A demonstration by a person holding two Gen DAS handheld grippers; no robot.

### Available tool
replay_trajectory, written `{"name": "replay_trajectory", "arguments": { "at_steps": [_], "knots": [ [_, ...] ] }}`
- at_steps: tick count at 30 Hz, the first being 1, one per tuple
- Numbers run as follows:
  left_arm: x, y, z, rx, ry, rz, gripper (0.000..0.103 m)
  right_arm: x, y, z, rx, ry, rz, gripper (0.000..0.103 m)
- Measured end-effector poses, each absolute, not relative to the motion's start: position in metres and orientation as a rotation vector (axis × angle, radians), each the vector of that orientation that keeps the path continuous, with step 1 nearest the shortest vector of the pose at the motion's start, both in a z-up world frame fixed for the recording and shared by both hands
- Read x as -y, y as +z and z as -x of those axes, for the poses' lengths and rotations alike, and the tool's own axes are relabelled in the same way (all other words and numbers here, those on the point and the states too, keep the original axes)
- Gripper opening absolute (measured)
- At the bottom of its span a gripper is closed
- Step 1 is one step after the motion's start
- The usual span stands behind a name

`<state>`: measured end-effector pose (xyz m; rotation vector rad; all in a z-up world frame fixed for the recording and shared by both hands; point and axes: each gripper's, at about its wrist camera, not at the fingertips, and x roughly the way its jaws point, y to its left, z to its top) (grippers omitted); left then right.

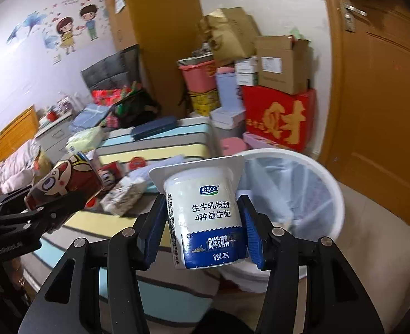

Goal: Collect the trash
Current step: 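Carry the can and cup over the white bin and open both tools to drop them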

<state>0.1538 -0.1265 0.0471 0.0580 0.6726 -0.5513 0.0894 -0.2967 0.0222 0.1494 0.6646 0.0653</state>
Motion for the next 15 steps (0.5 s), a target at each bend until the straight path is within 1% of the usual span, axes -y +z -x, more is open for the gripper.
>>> {"name": "replay_trajectory", "arguments": {
  "at_steps": [6,15],
  "knots": [
    [0.172,0.041,-0.162,-0.695,-0.629,-0.079,0.052,0.328,0.014,-0.094,-0.687,-0.021,-0.172,0.053],
    [0.228,0.018,-0.187,-0.763,-0.687,-0.108,0.053,0.363,-0.006,-0.109,-0.762,-0.098,-0.192,0.053]
  ]
}}
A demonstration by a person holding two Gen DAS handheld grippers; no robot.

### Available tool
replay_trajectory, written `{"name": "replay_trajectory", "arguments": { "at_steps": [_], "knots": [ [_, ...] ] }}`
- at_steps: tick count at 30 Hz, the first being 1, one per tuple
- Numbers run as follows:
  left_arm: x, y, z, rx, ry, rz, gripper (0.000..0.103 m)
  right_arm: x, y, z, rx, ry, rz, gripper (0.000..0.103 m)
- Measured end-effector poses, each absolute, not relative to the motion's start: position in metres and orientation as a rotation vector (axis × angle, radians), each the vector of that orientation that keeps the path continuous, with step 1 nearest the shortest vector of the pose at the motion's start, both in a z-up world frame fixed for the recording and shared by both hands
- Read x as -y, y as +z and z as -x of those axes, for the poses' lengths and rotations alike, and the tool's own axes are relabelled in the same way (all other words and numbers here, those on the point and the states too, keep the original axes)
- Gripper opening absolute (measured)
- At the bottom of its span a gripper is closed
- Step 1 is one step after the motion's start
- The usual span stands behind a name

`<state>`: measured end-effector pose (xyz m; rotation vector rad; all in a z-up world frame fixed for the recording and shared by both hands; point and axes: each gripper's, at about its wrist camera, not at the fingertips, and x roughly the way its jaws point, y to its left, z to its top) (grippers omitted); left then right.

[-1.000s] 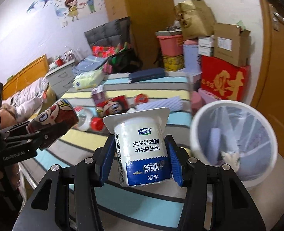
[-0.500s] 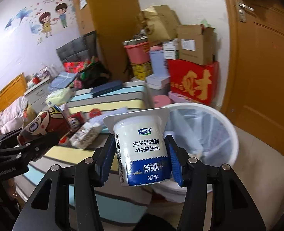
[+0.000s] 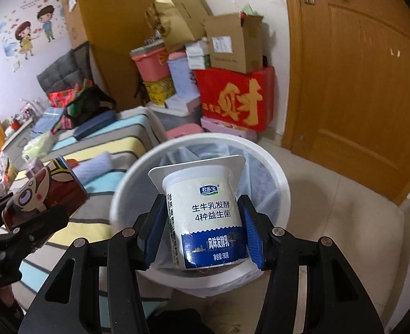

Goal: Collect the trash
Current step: 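Carry the can and cup over the white bin and open both tools to drop them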

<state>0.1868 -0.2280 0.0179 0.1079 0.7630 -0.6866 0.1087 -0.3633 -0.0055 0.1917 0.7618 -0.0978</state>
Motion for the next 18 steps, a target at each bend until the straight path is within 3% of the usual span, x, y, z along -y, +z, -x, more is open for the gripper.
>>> {"name": "replay_trajectory", "arguments": {
  "at_steps": [18],
  "knots": [
    [0.254,-0.003,-0.218,-0.801,-0.676,-0.119,0.053,0.387,-0.038,-0.138,-0.891,-0.134,-0.177,0.055]
  ]
}}
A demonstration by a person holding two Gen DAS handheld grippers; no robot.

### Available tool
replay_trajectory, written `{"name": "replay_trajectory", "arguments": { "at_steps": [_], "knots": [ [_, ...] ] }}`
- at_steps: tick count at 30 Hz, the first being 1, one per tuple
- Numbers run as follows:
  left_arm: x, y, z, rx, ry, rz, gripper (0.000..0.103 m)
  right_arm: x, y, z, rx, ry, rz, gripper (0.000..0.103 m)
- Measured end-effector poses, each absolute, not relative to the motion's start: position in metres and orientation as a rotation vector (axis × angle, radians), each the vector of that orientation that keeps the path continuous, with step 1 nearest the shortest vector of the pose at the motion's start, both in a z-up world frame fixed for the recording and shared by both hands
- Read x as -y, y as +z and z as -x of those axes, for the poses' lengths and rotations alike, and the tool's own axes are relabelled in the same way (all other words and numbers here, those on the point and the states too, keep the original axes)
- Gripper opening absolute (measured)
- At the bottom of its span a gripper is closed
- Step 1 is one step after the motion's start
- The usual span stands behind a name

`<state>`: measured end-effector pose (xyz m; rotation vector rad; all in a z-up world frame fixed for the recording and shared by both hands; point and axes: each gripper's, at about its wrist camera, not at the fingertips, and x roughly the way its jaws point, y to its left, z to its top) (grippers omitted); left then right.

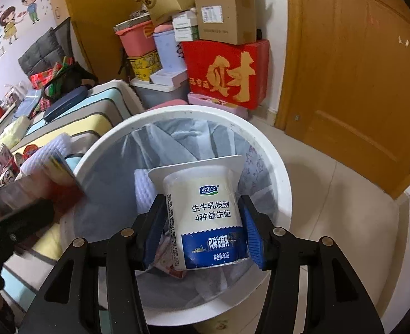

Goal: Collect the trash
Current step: 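Carry the can and cup over the white bin and open both tools to drop them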

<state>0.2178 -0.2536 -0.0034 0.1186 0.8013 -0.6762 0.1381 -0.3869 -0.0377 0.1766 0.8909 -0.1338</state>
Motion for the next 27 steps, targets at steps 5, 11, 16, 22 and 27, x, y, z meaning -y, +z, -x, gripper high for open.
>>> {"name": "replay_trajectory", "arguments": {
  "at_steps": [5,11,16,22,27],
  "knots": [
    [0.252,0.001,-0.221,-0.792,-0.668,-0.108,0.061,0.389,-0.037,-0.138,-0.886,-0.133,-0.197,0.066],
    [0.242,0.005,-0.218,-0.785,-0.656,-0.098,0.061,0.384,-0.032,-0.136,-0.878,-0.133,-0.186,0.066],
    [0.229,0.013,-0.212,-0.769,-0.641,-0.08,0.061,0.379,-0.027,-0.135,-0.86,-0.128,-0.189,0.066],
    [0.207,0.023,-0.205,-0.748,-0.61,-0.06,0.061,0.371,-0.02,-0.129,-0.83,-0.123,-0.198,0.066],
    [0.188,0.029,-0.197,-0.735,-0.582,-0.046,0.061,0.36,-0.015,-0.126,-0.813,-0.113,-0.201,0.066]
  ]
}}
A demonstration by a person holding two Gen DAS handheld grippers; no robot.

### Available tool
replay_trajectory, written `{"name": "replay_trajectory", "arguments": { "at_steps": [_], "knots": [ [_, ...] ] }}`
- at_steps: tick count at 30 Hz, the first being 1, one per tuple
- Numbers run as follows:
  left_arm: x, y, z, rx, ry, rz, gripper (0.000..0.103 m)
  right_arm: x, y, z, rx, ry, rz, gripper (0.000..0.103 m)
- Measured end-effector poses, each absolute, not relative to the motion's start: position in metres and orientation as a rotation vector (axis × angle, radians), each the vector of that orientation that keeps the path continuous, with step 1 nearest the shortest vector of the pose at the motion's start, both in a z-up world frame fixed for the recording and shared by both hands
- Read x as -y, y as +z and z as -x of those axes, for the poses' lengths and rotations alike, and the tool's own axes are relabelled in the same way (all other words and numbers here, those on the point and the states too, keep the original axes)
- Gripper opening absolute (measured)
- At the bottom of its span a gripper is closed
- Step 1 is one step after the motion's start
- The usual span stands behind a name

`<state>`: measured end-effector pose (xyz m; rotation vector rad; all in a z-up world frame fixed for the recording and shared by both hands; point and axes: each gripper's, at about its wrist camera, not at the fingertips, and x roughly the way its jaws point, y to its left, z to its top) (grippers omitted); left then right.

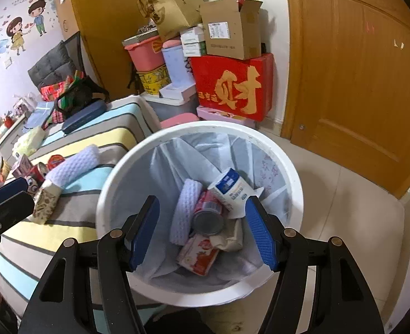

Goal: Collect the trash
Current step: 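Carry the can and cup over the white bin and open both tools to drop them, then move both tools back toward the bottle and wrapper on the table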

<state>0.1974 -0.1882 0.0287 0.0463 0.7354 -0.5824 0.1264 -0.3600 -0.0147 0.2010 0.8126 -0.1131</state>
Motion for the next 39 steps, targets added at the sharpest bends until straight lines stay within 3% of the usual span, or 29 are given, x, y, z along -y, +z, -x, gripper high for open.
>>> {"name": "replay_trajectory", "arguments": {
  "at_steps": [39],
  "knots": [
    [-0.051,0.014,-0.178,-0.722,-0.138,0.153,0.065,0.21,-0.014,-0.15,-0.8,0.177,-0.138,0.066]
  ]
}}
